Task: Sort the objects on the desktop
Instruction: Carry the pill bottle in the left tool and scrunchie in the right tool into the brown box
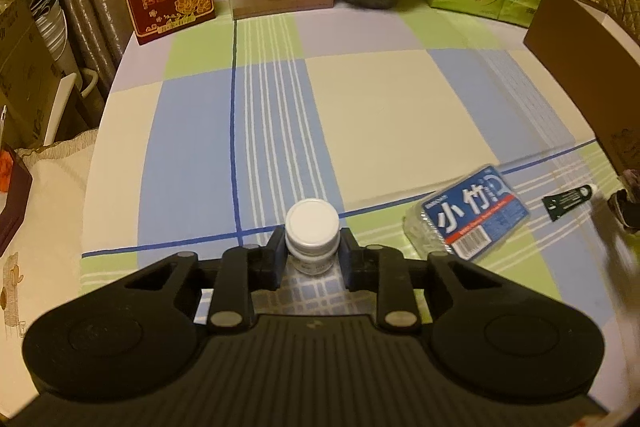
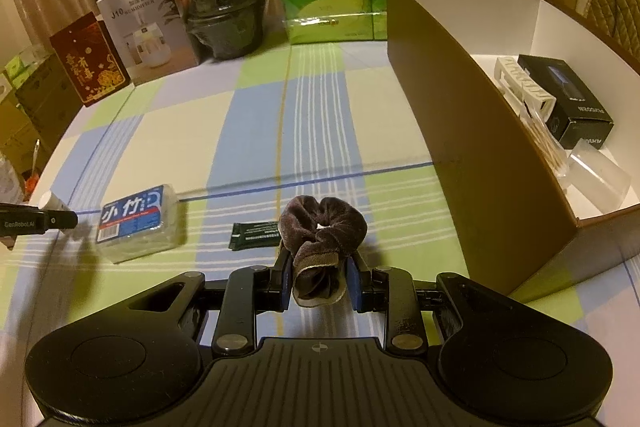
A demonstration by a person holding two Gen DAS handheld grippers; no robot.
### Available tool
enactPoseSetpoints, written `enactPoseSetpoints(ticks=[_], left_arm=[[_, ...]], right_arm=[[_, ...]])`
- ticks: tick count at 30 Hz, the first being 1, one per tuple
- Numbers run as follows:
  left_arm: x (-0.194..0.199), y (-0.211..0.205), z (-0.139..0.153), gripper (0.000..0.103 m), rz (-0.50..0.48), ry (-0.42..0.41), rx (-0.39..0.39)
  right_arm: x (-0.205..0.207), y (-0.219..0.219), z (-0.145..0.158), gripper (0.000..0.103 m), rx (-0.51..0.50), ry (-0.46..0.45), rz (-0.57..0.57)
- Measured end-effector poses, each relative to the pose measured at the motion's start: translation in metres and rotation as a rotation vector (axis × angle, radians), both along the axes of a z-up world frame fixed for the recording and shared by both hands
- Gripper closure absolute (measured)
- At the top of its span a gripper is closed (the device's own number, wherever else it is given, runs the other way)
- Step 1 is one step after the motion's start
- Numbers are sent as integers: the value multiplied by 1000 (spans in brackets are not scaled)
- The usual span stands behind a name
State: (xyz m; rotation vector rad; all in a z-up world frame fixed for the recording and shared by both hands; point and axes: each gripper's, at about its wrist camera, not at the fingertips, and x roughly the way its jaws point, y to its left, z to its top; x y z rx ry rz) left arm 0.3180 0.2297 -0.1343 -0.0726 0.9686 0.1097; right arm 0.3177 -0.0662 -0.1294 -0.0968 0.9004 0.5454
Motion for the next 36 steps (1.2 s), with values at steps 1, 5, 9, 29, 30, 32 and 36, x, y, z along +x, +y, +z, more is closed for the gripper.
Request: enactPoseSetpoints(ticks=[1, 5, 9, 29, 30, 32, 36], left_arm=[[-2, -1, 2, 81, -1, -1, -1], [-12, -9, 12, 81, -11, -12, -12], [-25, -20, 22, 81, -25, -23, -23], [-48, -127, 67, 81, -172, -84, -107], [-48, -133, 69, 81, -182, -88, -108], [-48, -147, 75, 81, -204, -96, -109], [-46, -175, 86, 81, -256, -117, -118]], right_arm=[[-1, 0, 1, 79, 5, -1, 3], [-5, -1, 8, 79, 22, -9, 13], [-10, -4, 14, 79, 39, -15, 25], [-35, -54, 57, 79, 101, -49, 86], [-36, -59, 60, 79, 103, -50, 87], [-36, -69, 64, 79, 109, -52, 89], [-37, -91, 73, 79, 114, -63, 83]])
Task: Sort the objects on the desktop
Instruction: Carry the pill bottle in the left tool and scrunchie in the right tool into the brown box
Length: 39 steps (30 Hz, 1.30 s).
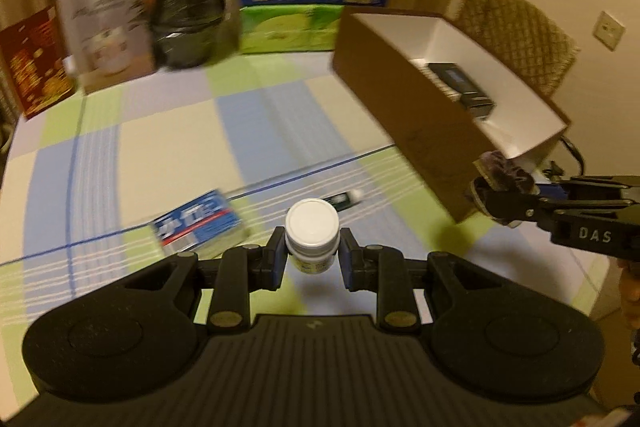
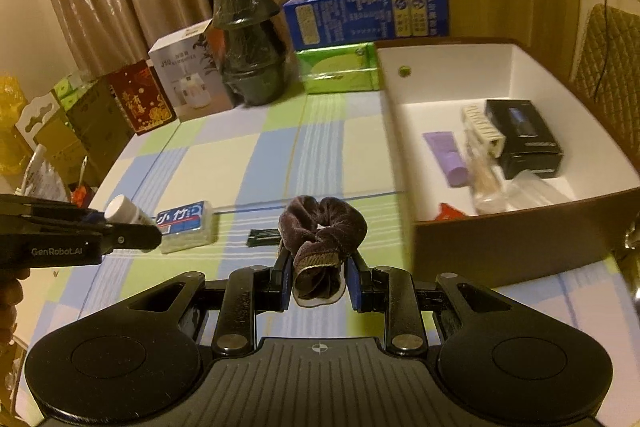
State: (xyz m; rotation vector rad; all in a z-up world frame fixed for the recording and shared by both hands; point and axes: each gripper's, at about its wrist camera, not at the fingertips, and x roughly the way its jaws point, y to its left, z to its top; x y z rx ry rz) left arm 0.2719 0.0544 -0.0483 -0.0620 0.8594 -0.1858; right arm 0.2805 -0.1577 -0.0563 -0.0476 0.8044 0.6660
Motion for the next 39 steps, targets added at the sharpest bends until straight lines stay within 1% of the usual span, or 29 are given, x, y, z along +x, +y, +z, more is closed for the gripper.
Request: enactPoseSetpoints(ticks=[8, 17, 24, 27, 30, 34, 37, 39], left_arm=[[8, -59, 16, 81, -101, -30, -7], [23, -122, 29, 81, -185, -66, -20], [47, -166, 36, 81, -232, -89, -24], [62, -181, 37, 81, -228, -80, -12], [76, -191, 37, 81, -215, -75, 4], [94, -202, 33, 81, -207, -57, 18], [109, -210, 28, 81, -219, -31, 24], [118, -216, 24, 81, -238, -11, 25]], right_arm=[[8, -50, 14, 79, 9, -6, -52], [29, -102, 29, 79, 21, -18, -84], [66, -127, 49, 79, 17, -58, -8], [86, -133, 52, 78, -10, -66, 21], [107, -137, 49, 78, -42, -65, 35], [133, -141, 41, 78, -60, -31, 62], [150, -139, 34, 78, -87, 5, 109], [161, -135, 28, 78, -114, 38, 166]])
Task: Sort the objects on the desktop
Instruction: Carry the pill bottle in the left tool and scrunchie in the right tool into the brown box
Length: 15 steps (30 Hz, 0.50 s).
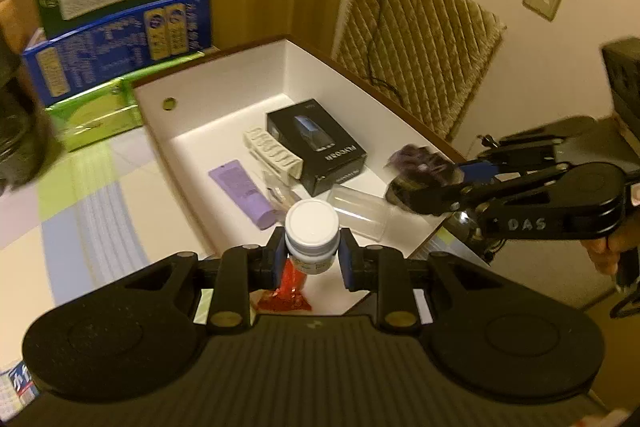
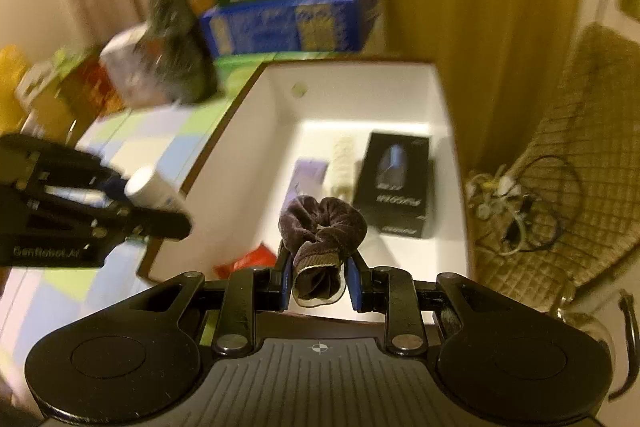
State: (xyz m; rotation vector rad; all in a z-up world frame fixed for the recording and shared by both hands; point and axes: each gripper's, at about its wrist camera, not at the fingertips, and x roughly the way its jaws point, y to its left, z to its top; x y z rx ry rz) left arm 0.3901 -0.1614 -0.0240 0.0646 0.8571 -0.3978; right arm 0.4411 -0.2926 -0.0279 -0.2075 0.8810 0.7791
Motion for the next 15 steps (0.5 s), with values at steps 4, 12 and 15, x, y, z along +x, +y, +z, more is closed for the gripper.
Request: enactPoseSetpoints(ticks=[4, 12, 15], left_arm=[[17, -11, -11, 81, -37, 38, 23], [50, -26, -37, 81, -90, 152, 60], [57, -29, -44, 81, -95, 186, 76]], right_arm=[[17, 8, -11, 78, -57, 54, 80], [48, 16, -26, 78, -104, 167, 149], [55, 17, -31, 78, -108, 196, 166]])
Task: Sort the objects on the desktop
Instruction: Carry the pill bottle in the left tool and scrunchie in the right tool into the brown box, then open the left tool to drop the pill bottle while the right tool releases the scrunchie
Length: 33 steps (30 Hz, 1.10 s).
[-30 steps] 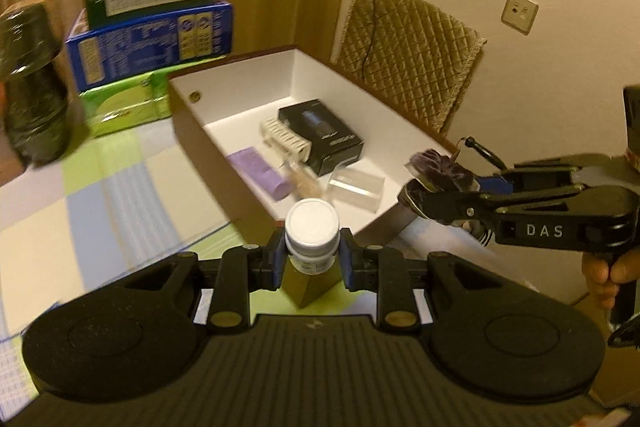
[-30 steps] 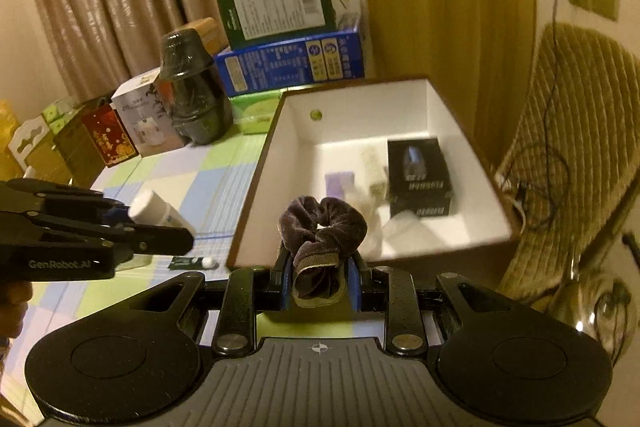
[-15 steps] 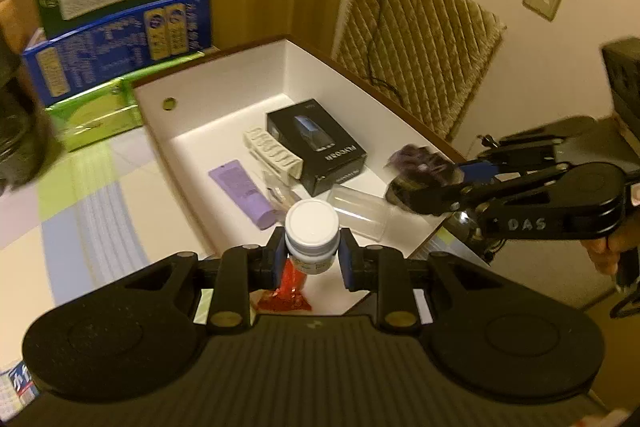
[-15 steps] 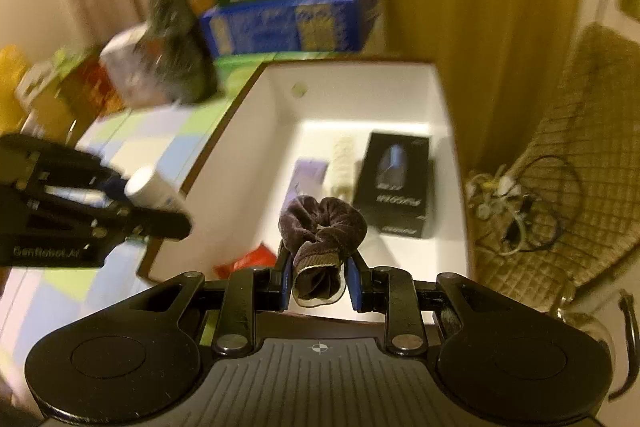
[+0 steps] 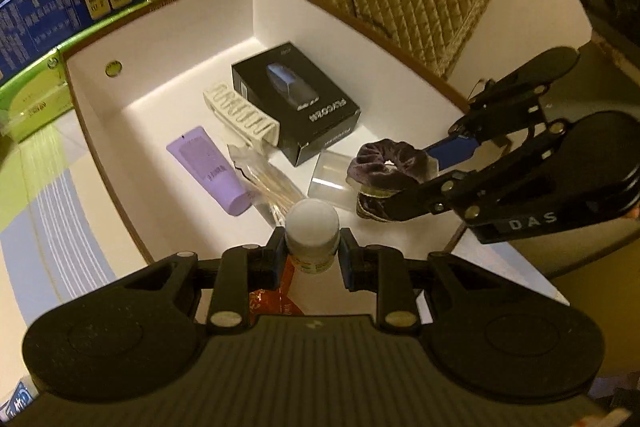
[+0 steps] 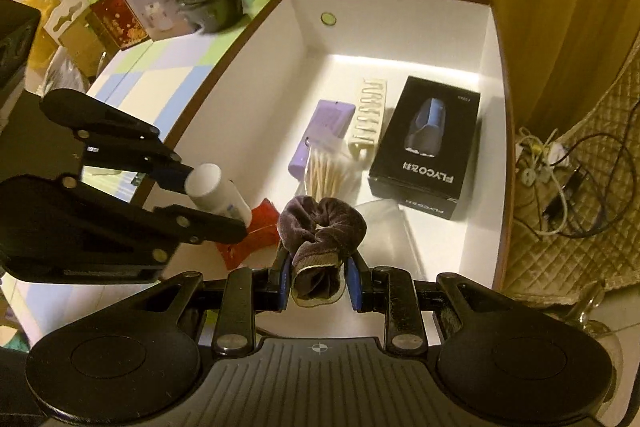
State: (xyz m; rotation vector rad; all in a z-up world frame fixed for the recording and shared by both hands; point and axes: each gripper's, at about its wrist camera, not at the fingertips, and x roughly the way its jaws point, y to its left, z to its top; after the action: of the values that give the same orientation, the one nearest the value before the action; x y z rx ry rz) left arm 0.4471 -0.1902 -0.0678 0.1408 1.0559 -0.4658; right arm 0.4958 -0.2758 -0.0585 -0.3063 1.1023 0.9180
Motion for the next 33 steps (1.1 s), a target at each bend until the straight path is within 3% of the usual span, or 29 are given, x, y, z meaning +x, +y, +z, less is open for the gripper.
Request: enactPoseSetpoints(ticks=[11, 14, 31, 32, 33], left_arm=[[12, -12, -26, 81, -23, 123, 54], [16, -12, -29, 81, -16, 149, 38], [17, -3, -19, 75, 25, 129, 54], [17, -2, -19, 75, 29, 130, 53], [17, -1, -19, 75, 32, 131, 52]], right_arm=[[7, 3, -14, 78, -33, 56, 39], [8, 2, -16, 78, -36, 64, 44], [4, 11, -24, 78, -60, 60, 73], [3, 13, -25, 76, -61, 60, 74], [3, 14, -25, 66, -61, 60, 74]])
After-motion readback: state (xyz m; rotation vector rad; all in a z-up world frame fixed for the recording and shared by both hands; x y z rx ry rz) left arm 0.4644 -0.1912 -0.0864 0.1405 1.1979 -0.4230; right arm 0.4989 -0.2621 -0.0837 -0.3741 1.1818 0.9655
